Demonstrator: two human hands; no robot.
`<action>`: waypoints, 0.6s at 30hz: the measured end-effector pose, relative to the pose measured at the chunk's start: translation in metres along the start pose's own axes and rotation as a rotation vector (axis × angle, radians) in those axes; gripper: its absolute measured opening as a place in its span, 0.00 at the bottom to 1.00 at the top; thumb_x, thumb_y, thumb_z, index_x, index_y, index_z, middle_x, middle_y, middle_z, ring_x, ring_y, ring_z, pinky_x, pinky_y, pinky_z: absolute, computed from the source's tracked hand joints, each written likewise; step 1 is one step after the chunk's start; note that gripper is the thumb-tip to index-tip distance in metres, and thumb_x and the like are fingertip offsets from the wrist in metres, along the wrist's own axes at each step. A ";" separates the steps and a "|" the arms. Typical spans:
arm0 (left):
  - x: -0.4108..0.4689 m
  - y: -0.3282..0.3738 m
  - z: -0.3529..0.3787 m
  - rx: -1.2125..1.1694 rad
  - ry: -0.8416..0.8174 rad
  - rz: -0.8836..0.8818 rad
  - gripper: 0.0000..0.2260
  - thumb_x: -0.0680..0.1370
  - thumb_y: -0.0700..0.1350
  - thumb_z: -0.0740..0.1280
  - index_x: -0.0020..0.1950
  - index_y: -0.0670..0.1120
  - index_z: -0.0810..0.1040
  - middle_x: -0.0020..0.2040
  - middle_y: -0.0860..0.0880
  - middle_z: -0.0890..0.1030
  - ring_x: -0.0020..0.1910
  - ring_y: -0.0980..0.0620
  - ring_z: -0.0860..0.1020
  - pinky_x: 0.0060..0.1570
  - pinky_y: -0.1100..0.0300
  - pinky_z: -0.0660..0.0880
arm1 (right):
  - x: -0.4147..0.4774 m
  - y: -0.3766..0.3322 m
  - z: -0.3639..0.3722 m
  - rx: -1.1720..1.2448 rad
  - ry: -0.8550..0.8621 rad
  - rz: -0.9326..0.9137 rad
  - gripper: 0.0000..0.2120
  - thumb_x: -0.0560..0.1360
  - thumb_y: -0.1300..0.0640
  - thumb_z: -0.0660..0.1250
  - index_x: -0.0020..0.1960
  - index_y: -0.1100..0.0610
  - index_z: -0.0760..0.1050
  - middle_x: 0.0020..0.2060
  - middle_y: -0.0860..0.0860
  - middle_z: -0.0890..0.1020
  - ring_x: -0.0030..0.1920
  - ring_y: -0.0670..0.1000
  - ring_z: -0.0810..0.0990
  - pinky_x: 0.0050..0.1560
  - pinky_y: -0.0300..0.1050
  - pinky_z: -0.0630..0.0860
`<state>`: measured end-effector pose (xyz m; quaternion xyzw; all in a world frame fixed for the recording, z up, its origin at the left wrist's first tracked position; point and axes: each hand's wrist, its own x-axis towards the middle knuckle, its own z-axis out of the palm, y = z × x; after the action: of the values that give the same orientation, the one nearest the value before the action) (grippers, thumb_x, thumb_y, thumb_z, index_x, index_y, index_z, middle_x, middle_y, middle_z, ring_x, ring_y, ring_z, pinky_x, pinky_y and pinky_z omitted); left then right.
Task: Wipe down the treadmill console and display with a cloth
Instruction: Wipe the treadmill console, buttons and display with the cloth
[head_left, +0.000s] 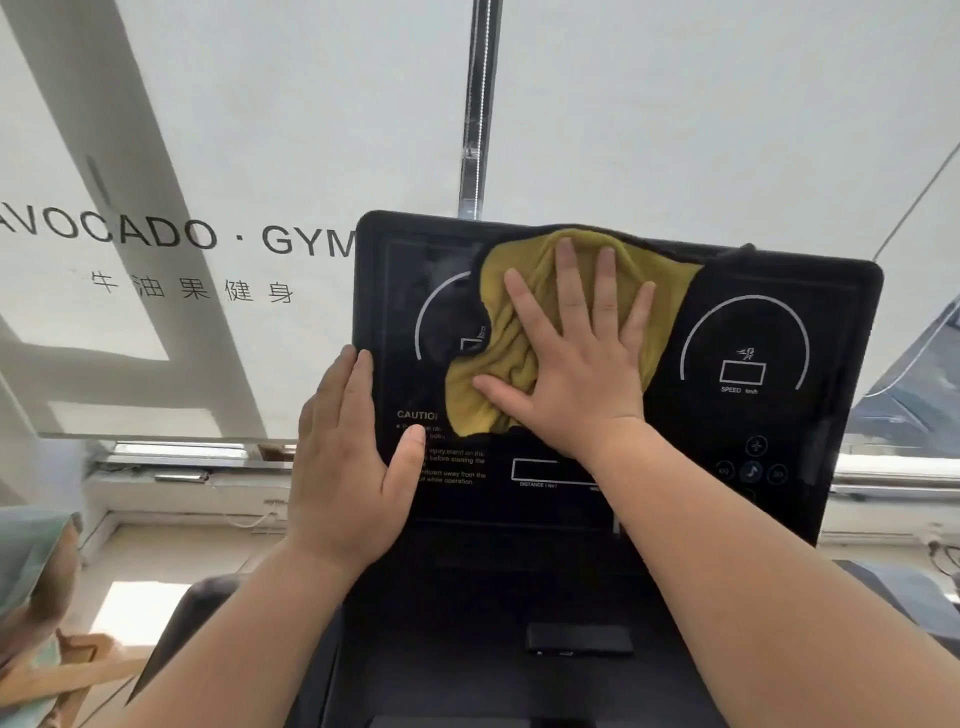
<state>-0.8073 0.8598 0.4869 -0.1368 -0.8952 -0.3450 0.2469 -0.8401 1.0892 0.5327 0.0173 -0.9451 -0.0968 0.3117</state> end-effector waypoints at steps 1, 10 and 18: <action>-0.003 -0.004 -0.001 -0.023 -0.012 -0.003 0.35 0.78 0.59 0.55 0.81 0.41 0.58 0.80 0.43 0.62 0.80 0.47 0.58 0.77 0.56 0.53 | -0.010 0.012 0.002 0.000 -0.021 0.050 0.49 0.71 0.18 0.49 0.84 0.41 0.41 0.83 0.57 0.37 0.81 0.68 0.35 0.74 0.79 0.40; -0.031 -0.032 -0.012 -0.267 -0.151 -0.014 0.34 0.77 0.59 0.56 0.81 0.47 0.59 0.80 0.50 0.63 0.79 0.53 0.60 0.76 0.45 0.63 | -0.007 -0.024 0.002 0.049 -0.042 0.236 0.54 0.68 0.16 0.47 0.84 0.45 0.39 0.82 0.63 0.39 0.79 0.74 0.38 0.72 0.82 0.41; -0.036 -0.031 -0.017 -0.393 -0.125 -0.030 0.33 0.77 0.59 0.54 0.80 0.47 0.59 0.74 0.64 0.63 0.71 0.74 0.59 0.73 0.63 0.62 | -0.024 -0.112 0.012 0.058 -0.149 0.025 0.52 0.69 0.18 0.49 0.83 0.43 0.37 0.82 0.59 0.35 0.79 0.71 0.33 0.71 0.81 0.37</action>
<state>-0.7841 0.8226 0.4612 -0.1899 -0.8261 -0.5076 0.1544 -0.8309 0.9835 0.4873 0.0073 -0.9683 -0.0663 0.2409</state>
